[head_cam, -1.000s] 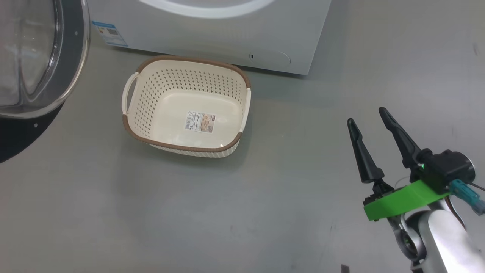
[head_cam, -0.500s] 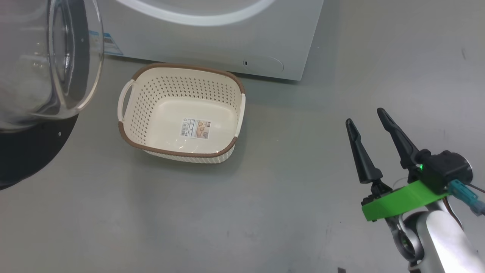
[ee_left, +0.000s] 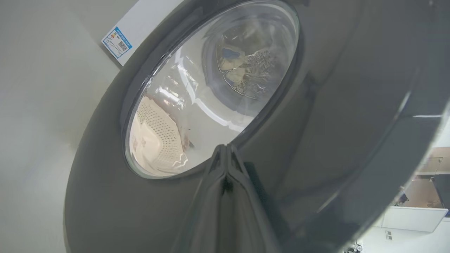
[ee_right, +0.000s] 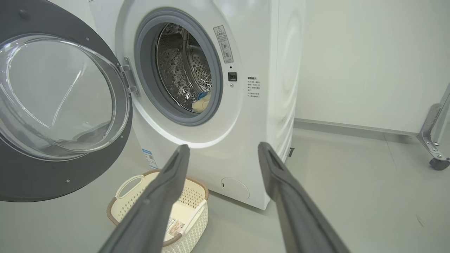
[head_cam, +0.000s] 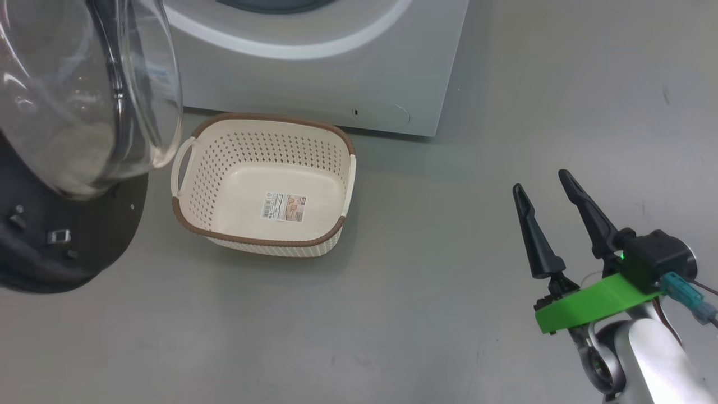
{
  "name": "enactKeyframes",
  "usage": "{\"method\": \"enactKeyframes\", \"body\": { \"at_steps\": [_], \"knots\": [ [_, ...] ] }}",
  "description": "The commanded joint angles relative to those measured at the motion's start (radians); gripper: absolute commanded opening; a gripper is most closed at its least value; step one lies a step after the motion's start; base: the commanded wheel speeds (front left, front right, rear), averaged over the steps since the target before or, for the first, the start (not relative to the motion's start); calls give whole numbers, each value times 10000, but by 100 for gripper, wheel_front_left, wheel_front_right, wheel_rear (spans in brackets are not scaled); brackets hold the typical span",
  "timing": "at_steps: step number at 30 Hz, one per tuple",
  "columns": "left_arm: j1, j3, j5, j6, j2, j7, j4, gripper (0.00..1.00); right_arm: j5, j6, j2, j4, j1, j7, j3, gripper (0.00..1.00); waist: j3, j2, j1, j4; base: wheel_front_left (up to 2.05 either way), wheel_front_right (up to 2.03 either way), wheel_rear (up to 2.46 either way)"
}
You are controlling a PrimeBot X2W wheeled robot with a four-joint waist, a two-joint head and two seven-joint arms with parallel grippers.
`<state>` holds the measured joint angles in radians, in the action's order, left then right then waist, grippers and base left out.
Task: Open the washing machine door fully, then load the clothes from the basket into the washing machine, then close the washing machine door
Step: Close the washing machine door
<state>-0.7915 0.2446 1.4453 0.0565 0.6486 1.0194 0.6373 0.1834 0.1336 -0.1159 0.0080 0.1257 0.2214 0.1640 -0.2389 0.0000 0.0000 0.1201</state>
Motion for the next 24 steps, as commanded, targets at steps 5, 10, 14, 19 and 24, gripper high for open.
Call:
{"method": "enactKeyframes", "body": {
  "at_steps": [5,10,14,19,24],
  "knots": [
    [571,243,435,-170,-58,339,-1408,0,74,-29,134,-207,-73,208,108,100,219,0,0,-153,0,0,0],
    [995,273,722,-322,-714,295,-1999,0,99,-29,209,-111,-123,249,138,100,346,0,0,-272,0,0,0],
    [1340,170,824,-368,-1297,181,-2453,0,118,-29,263,-49,-123,283,142,100,478,0,0,-460,0,0,0],
    [1667,113,922,-334,-1703,141,-2937,0,122,-29,312,8,-150,310,110,100,609,0,0,-781,0,0,0],
    [1815,142,972,-423,-2069,-89,-3313,0,120,-29,342,130,-247,334,109,100,709,0,0,-1084,0,0,0]
  ]
}}
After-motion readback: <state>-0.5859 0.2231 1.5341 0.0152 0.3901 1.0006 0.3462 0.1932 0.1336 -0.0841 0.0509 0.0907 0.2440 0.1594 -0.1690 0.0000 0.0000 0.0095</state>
